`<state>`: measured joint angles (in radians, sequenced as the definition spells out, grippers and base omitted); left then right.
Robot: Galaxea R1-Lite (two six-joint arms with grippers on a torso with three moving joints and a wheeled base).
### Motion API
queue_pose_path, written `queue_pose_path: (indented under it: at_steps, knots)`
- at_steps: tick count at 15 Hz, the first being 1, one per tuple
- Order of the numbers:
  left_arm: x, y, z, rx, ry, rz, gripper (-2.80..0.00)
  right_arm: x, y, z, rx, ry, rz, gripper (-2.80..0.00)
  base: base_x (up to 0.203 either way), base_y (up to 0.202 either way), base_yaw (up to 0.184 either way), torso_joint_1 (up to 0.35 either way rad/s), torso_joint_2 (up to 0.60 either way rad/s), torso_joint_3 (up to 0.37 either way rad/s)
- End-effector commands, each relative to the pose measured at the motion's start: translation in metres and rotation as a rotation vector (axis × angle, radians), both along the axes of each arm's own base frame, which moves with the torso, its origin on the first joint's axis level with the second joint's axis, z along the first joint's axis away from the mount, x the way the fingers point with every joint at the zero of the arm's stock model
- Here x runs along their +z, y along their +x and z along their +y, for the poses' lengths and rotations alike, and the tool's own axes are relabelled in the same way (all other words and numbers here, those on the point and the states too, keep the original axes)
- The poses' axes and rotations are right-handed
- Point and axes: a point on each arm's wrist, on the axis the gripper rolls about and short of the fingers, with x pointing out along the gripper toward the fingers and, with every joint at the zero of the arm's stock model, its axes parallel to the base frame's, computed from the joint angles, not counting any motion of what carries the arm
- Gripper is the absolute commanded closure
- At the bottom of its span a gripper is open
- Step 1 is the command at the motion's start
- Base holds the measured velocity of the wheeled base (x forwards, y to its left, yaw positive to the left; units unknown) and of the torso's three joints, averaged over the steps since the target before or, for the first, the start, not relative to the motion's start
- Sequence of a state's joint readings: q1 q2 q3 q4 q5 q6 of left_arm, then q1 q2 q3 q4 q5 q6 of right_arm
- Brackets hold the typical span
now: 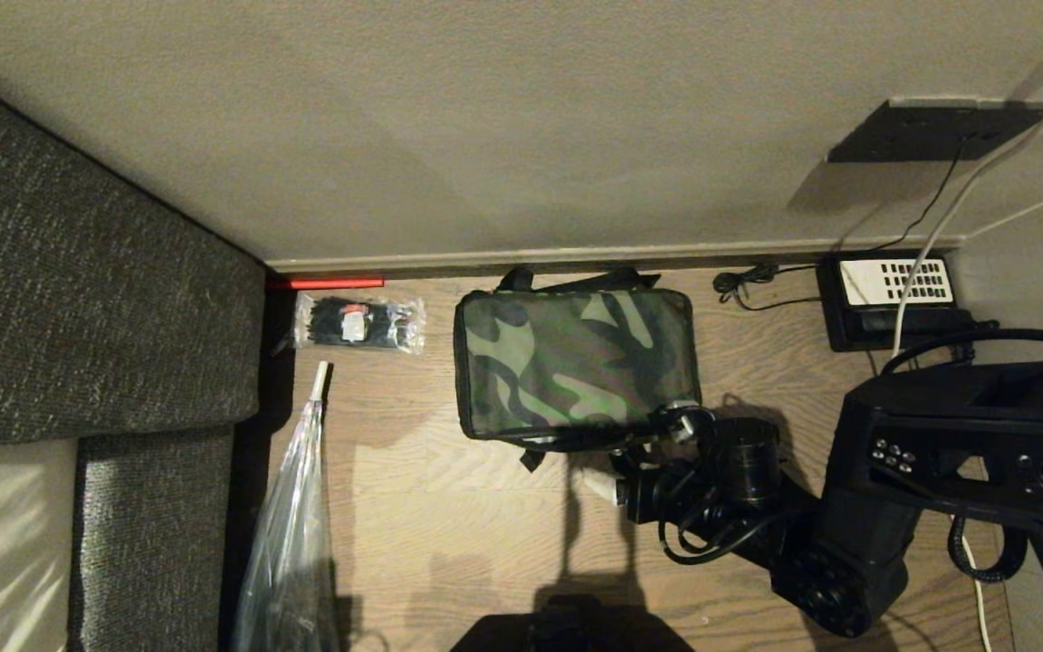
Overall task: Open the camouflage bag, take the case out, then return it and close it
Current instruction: Open the top of the storage box
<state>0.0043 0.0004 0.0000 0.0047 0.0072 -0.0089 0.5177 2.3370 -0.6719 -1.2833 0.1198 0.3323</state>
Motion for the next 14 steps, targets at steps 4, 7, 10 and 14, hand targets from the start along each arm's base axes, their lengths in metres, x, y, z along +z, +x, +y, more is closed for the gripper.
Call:
queue_pose_path:
  at_steps: [4, 7, 10, 14]
  knots:
    - [-0.001, 0.000, 0.000, 0.001, 0.000, 0.001, 0.00, -0.007, 0.009, 0.003, -0.018, -0.016, -0.025, -2.80, 0.000, 0.000, 0.000, 0.000, 0.00, 0.000]
    - [-0.001, 0.000, 0.000, 0.001, 0.000, 0.001, 0.00, 0.000, 0.019, 0.008, -0.040, 0.024, -0.069, -2.80, 0.000, 0.000, 0.000, 0.000, 0.00, 0.000]
    - [-0.001, 0.000, 0.000, 0.001, 0.000, 0.001, 0.00, 0.000, 0.019, 0.008, -0.040, 0.025, -0.069, -2.80, 0.000, 0.000, 0.000, 0.000, 0.00, 0.000]
    - [-0.001, 0.000, 0.000, 0.001, 0.000, 0.001, 0.00, 0.000, 0.019, 0.008, -0.040, 0.025, -0.069, -2.46, 0.000, 0.000, 0.000, 0.000, 0.00, 0.000]
